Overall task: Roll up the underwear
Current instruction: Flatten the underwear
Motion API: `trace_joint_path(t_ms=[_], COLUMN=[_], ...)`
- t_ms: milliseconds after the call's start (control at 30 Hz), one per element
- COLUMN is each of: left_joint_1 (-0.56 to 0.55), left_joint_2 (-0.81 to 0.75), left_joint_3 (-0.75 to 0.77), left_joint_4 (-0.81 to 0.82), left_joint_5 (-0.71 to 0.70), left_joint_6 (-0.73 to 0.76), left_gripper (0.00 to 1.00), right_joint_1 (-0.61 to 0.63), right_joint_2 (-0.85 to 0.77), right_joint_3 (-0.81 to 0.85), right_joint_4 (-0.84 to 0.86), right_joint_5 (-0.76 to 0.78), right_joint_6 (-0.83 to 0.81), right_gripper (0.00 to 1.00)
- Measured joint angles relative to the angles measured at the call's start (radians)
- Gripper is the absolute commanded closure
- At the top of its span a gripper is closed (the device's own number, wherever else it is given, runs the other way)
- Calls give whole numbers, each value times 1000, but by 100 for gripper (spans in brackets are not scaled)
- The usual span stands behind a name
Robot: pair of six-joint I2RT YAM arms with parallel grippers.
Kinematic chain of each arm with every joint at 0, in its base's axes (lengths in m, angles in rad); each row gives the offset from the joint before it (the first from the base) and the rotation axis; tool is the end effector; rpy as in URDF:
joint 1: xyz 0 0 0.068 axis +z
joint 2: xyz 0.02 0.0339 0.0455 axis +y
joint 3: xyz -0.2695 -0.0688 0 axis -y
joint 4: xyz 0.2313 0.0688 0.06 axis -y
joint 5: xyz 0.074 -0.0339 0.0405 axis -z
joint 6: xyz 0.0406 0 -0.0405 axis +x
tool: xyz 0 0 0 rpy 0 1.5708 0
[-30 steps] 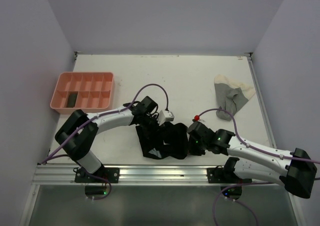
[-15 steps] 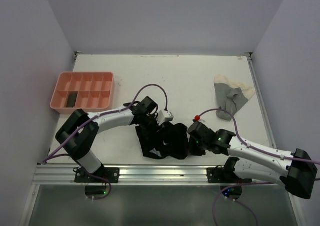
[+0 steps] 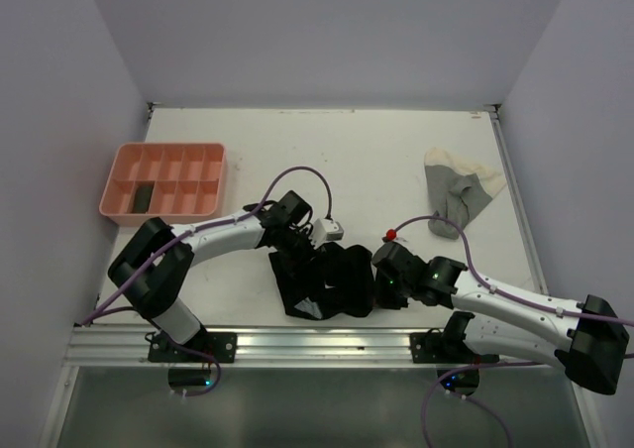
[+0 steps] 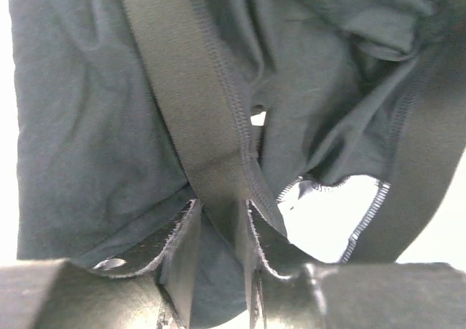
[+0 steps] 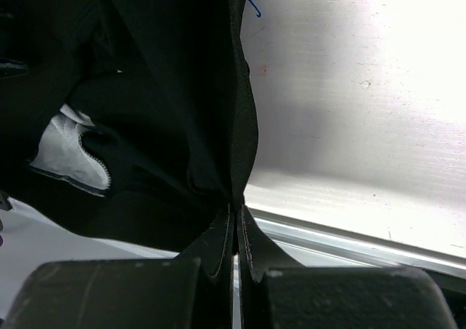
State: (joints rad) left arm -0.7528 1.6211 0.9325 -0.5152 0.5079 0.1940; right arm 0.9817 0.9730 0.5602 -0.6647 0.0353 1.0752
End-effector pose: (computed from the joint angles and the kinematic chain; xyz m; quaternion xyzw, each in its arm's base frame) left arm 0.1978 -0.2124 0.1798 0.4747 0.8261 -0.2861 0.1016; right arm 0.0893 0.1310 0.1975 0.0496 0.9683 0.2003 0.1407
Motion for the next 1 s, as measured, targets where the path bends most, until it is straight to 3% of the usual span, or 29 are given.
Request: trace_joint_path(t_ms=[100,133,300,567,600,733,867,967,1000], left_joint_1=[0,0,0,0,0,0,0,0,0], left_joint_2=[1,3,16,19,19,35,74,94,96], left_joint_3=[0,0,3,24,25,26,26,32,35], left_joint_4=[-4,-5,-12,-26,-26,-24,-25,-25,-26], left_joint_5=[35,48,84,89,88,87,94,108,113], left_joint_6=[-1,0,1,3,2,-7,-12,-18,-20], left_gripper=[76,83,100,99,87,74,75,87,95], right_joint_1=[0,0,0,0,0,0,0,0,0], right_joint_2=[0,0,0,-1,-3,-14,-29,-31,-31], right_joint_3=[0,0,0,0,0,0,0,0,0], right_joint_4=[0,0,-2,-35,-39,-49,-53,-54,-54], right_joint_5=[0,0,2,26,27,27,27,27,27], right_joint_6=[0,0,0,-4,-5,-5,-5,-5,-5], right_gripper=[100,100,100,100,100,100,100,100,100])
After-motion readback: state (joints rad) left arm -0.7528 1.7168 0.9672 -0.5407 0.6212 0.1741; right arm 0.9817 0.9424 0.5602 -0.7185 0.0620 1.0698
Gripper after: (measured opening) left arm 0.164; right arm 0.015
